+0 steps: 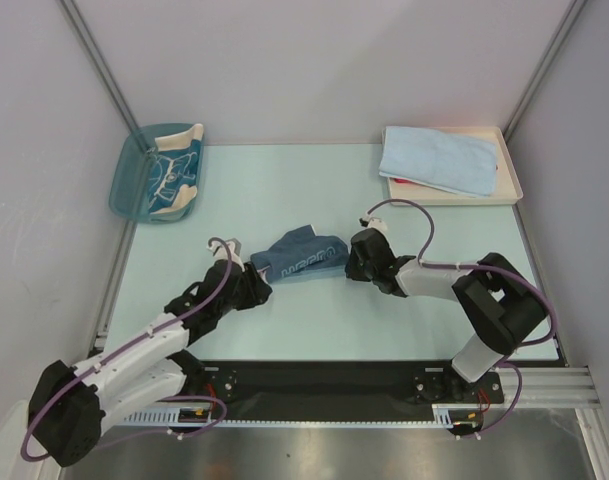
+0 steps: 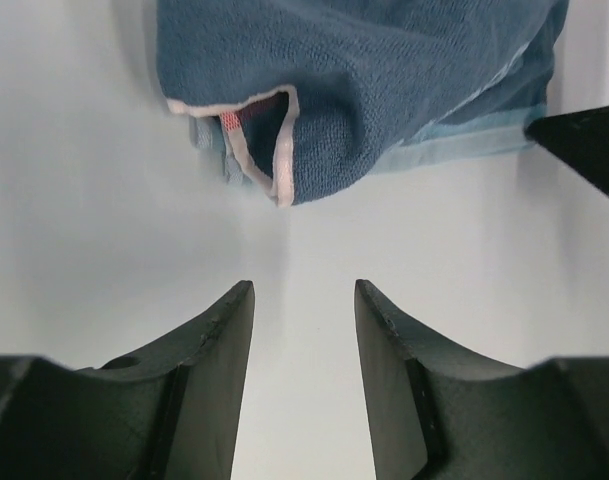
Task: Fold and stack the towels
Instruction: Flatten out the crumpled towel
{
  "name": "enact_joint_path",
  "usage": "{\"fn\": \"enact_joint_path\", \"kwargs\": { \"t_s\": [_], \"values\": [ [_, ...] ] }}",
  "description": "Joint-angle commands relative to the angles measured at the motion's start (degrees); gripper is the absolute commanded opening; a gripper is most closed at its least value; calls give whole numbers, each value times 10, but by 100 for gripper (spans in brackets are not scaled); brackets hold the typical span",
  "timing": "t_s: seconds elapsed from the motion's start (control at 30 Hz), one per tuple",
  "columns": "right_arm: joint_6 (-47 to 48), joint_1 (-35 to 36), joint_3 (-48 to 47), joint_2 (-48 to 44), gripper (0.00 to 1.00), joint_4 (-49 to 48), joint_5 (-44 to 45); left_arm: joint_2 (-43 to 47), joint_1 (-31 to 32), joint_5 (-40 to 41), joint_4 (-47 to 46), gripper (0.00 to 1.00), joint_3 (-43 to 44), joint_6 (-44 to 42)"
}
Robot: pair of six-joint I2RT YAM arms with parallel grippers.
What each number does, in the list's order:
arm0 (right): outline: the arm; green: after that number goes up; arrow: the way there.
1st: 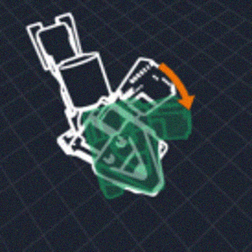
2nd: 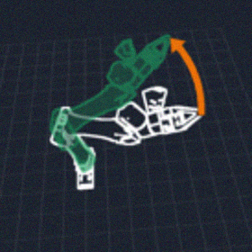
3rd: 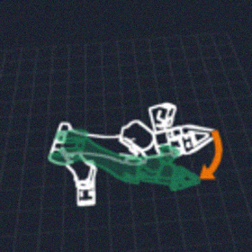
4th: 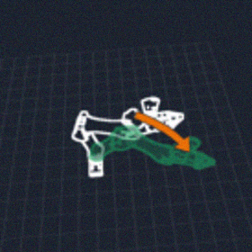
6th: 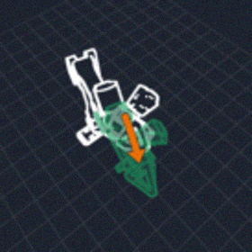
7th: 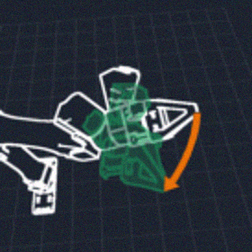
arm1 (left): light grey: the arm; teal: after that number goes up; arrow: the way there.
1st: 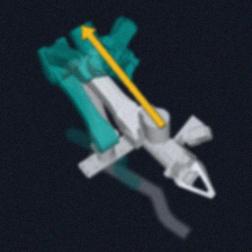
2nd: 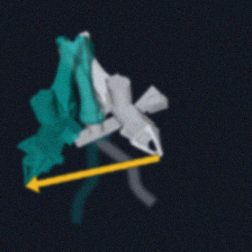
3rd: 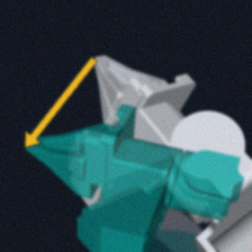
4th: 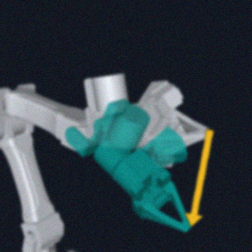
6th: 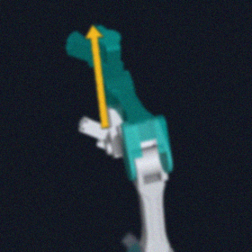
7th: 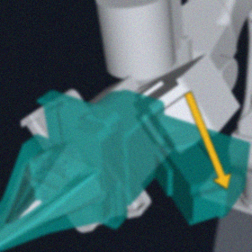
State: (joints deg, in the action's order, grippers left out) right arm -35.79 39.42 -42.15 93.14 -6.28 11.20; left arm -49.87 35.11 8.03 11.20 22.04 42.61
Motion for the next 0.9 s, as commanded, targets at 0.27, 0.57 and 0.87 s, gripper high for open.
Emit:
{"fn": "enact_joint_path", "kwargs": {
  "t_s": [0.27, 0.57, 0.87],
  "values": [
    [-3, 9, -36, -73, 0, 79, 58, -114, 11, -1, -86, 50, 5, -14],
    [5, 13, -42, -116, 0, 122, 64, -200, 11, 14, -130, 49, 27, -34],
    [6, 15, -39, -152, 0, 139, 71, -245, 11, 18, -152, 47, 48, -39]
  ]
}}
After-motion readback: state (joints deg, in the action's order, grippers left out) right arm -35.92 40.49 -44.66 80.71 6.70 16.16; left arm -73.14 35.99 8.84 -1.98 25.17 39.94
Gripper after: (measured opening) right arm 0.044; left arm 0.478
